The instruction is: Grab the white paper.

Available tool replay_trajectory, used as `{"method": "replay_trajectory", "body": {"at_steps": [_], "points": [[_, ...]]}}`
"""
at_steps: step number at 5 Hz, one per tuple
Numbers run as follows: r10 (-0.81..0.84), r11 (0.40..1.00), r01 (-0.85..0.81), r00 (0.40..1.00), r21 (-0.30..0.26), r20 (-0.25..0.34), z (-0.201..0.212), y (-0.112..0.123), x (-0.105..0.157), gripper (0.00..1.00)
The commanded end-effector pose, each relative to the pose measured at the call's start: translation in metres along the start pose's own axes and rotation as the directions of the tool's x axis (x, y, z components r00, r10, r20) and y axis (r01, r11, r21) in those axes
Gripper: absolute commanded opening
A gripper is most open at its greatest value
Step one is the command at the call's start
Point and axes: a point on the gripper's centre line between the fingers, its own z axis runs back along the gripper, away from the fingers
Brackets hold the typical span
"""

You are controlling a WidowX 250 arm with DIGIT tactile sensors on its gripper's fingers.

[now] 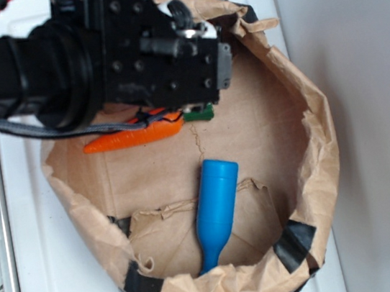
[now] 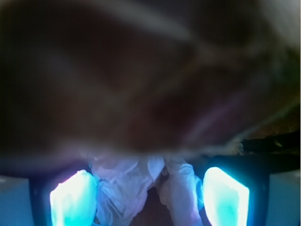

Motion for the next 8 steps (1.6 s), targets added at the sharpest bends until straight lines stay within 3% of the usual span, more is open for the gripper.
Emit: {"method": "replay_trajectory", "body": {"at_steps": [1,2,3,4,6,7,8], "points": [[0.037,0.998,-0.034,0.997,-0.044,0.066,-0.01,-0.007,-0.007,1.0],[0.036,0.998,-0.032,0.995,-0.047,0.096,-0.02,-0.011,-0.013,1.0],[0.049,0.997,-0.045,0.996,-0.055,0.075,-0.013,-0.011,-0.012,0.0],[0.047,0.997,-0.045,0.998,-0.057,0.031,0.002,-0.009,-0.006,0.0],[-0.058,0.996,0.049,0.99,-0.075,-0.127,0.047,-0.009,0.002,0.0],[-0.153,0.983,0.128,0.965,-0.128,-0.211,0.067,-0.007,0.001,0.0],[-0.318,0.939,0.259,0.903,-0.224,-0.287,0.077,-0.005,-0.001,0.0]]}}
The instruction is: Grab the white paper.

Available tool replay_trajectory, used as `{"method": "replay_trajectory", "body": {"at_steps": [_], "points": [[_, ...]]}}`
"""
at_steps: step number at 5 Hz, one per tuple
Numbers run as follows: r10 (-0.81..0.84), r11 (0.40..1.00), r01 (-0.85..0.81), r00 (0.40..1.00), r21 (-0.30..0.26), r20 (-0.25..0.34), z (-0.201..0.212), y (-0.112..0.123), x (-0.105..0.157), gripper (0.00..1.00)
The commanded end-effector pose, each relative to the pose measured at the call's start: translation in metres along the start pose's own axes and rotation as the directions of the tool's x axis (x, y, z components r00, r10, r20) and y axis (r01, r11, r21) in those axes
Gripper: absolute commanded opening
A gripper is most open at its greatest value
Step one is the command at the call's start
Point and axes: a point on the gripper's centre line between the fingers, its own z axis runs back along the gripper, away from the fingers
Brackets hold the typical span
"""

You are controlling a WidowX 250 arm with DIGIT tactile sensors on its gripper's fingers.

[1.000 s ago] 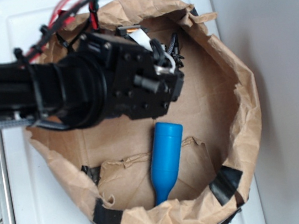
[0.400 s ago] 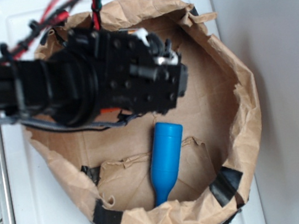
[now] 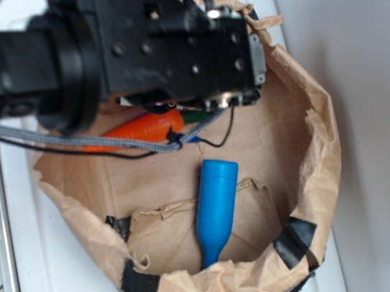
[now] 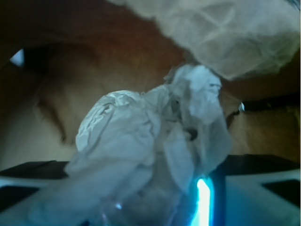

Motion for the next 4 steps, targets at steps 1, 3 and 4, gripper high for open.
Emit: {"method": "replay_trajectory", "body": {"at_steps": [1,3,4], "points": [[-0.357,0.913,0.334,0.932,-0.233,-0.063,0.037,0.011,0.002,0.0],[-0.7,0.662,0.715,0.697,-0.224,0.157,0.062,0.019,-0.045,0.0],[-0.7,0.651,0.724,0.689,-0.228,0.188,0.083,0.017,-0.047,0.0]]}}
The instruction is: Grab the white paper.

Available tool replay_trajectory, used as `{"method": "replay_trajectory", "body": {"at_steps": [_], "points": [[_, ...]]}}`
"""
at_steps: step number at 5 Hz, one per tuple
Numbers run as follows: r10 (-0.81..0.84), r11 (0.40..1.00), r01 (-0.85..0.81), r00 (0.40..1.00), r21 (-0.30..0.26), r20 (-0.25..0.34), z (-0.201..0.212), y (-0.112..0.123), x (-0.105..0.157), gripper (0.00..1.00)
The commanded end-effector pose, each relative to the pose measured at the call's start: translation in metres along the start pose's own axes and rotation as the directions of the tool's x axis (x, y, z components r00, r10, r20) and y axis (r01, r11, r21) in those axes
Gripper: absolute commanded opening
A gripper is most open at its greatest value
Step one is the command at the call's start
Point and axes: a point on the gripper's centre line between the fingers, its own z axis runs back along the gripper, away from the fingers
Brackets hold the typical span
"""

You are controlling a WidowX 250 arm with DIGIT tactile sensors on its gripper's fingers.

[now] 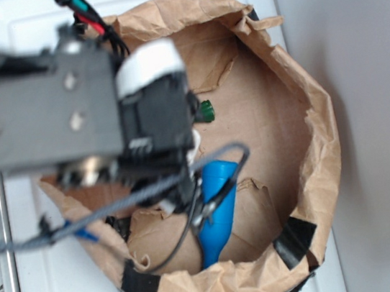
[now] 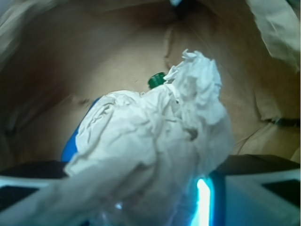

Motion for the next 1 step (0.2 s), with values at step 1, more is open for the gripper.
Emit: {"method": "replay_trajectory", "body": {"at_steps": [1], "points": [[0.015,1.0,-0.016,0.993,0.01,0.12,0.0356,0.0038,0.0203,0.0]]}}
